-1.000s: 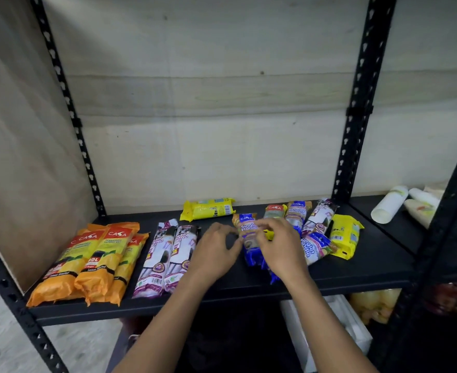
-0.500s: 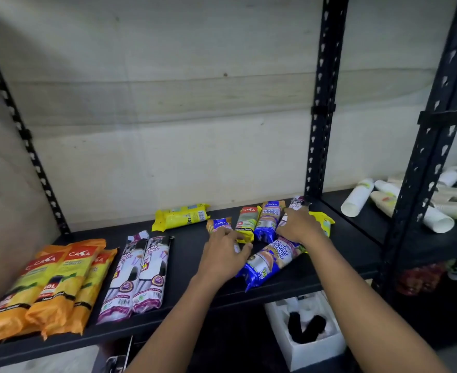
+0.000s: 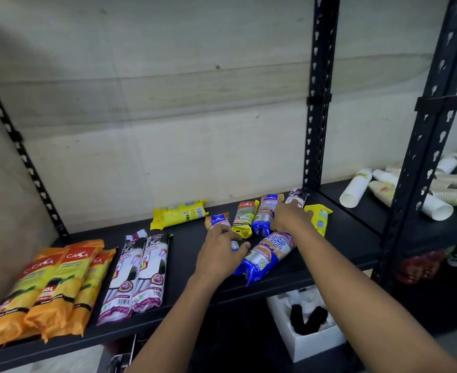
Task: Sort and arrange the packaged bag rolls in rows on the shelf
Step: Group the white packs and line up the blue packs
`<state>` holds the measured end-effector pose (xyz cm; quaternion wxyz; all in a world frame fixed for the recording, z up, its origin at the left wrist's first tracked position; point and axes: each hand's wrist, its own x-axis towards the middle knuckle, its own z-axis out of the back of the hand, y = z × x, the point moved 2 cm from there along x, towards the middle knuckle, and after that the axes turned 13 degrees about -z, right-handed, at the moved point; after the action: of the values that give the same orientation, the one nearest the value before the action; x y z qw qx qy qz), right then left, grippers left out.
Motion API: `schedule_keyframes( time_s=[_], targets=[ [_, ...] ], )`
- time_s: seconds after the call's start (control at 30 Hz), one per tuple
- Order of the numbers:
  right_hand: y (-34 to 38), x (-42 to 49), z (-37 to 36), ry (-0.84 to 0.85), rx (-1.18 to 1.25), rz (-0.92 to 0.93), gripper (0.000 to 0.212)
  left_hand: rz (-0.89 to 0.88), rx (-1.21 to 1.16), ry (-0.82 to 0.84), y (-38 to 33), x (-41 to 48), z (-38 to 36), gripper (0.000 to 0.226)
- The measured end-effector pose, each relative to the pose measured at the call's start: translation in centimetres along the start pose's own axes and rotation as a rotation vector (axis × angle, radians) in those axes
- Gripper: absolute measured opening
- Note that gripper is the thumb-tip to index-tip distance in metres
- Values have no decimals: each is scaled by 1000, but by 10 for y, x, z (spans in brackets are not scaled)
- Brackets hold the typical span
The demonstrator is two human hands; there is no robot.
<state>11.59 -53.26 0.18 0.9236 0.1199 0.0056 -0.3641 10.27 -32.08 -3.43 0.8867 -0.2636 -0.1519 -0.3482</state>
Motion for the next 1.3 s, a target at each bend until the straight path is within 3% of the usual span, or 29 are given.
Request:
schedule_keyframes(
  time_s=[0.27, 0.43, 0.67, 1.13, 1.3],
  targets=[
    [-11, 3, 7, -3, 226, 66, 45, -7, -21, 28, -1, 0, 3, 42],
    [-23, 2, 11, -146, 493, 121, 31, -48, -117, 50, 3, -1, 7, 46],
    [-18, -16, 12, -252, 615, 251, 40, -34, -202, -27, 8, -2, 16, 44],
    [51, -133, -30, -70, 744, 589, 35, 131, -15, -164, 87, -62, 95, 22],
    [78, -173, -54, -38, 750, 685, 36, 200, 96, -159, 103, -87, 113, 24]
  ],
)
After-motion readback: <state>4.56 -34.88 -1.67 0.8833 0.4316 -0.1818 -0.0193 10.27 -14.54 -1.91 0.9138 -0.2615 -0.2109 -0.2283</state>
